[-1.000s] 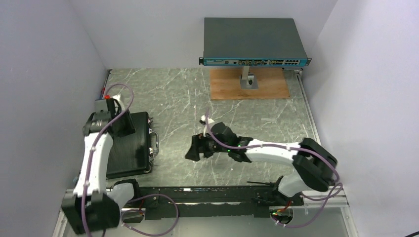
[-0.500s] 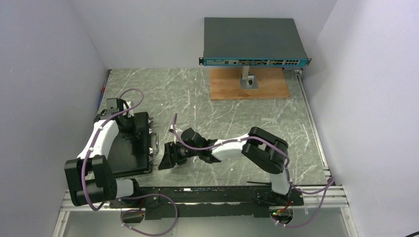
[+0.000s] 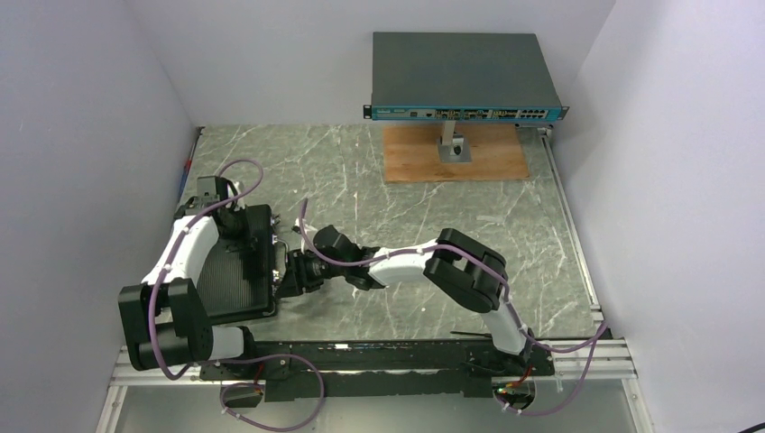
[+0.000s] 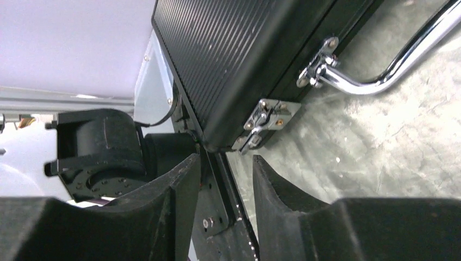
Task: Pack up texas hold em set
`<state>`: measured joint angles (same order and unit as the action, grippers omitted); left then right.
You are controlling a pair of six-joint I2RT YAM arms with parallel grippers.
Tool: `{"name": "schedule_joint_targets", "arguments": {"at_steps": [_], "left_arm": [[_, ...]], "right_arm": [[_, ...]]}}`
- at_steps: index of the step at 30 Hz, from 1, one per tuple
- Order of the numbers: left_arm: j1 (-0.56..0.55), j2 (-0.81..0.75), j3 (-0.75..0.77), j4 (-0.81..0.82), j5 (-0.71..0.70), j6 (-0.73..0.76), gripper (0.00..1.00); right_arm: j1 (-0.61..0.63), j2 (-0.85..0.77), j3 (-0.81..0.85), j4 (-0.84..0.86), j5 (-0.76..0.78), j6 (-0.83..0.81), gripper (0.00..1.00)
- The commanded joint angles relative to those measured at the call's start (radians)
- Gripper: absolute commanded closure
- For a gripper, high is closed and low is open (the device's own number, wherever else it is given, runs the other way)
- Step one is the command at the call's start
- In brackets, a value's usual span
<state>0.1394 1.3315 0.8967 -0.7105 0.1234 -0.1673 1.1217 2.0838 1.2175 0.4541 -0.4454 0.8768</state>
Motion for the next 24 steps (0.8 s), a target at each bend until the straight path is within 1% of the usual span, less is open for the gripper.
{"name": "schedule_joint_targets", "arguments": {"at_steps": [1, 8, 12, 24], "left_arm": [[-0.008, 0.005, -0.043, -0.014, -0.031, -0.012, 1.0], [-0.008, 0.0, -0.041, -0.014, -0.039, -0.011, 1.0], [-0.009, -0.002, -0.039, -0.014, -0.045, -0.01, 1.0], [-0.008, 0.0, -0.038, -0.014, -0.038, -0.004, 1.0]], "right_arm": [[-0.002, 0.023, 0.071, -0.04, 0.051, -0.046, 0.59], [-0.002, 0.051, 0.094, -0.077, 0.09, -0.077, 0.64], [-0.001, 0.055, 0.103, -0.098, 0.118, -0.106, 0.68], [-0.003, 0.033, 0.103, -0.141, 0.153, -0.171, 0.68]]}}
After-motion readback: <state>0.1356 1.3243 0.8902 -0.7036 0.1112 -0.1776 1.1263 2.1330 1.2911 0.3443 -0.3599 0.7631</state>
